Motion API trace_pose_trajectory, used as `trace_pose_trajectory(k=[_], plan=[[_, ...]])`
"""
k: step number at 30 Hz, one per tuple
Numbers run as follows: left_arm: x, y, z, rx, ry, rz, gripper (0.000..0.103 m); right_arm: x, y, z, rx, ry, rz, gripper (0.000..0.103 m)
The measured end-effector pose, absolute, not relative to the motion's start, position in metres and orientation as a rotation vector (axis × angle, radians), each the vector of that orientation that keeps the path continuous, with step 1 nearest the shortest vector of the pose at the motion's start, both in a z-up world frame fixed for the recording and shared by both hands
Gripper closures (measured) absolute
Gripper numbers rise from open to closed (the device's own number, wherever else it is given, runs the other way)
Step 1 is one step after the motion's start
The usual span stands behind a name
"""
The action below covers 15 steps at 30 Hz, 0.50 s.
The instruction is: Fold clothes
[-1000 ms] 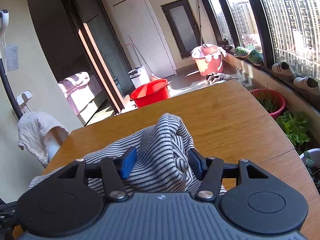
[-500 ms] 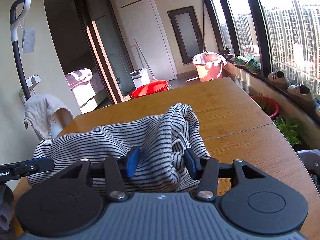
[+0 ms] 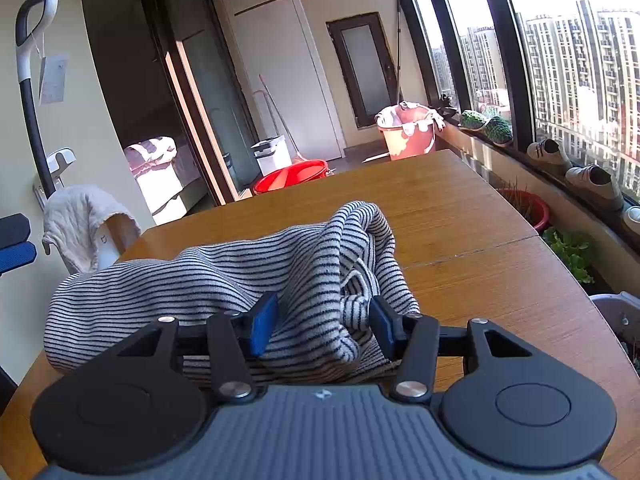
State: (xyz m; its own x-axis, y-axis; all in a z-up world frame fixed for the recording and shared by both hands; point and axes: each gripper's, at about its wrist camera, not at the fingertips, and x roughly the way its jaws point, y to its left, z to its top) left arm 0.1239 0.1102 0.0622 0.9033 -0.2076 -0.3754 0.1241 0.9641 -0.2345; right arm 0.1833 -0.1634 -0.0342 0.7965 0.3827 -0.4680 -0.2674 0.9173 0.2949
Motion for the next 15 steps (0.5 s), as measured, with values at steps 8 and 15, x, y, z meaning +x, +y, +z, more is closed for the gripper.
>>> trace_pose_trajectory(k=[8, 15], plan=[[0.146, 0.117, -0.001, -0.275, 0.592, -0.154, 0.022, 0.172, -0.176, -0.034, 0.242, 0.565, 0.383, 0.05], [0.138, 0.105, -0.005, -0.186, 0.579, -0.141, 0.02, 0.163, -0.208, 0.001, 0.28, 0.489, 0.379, 0.047]])
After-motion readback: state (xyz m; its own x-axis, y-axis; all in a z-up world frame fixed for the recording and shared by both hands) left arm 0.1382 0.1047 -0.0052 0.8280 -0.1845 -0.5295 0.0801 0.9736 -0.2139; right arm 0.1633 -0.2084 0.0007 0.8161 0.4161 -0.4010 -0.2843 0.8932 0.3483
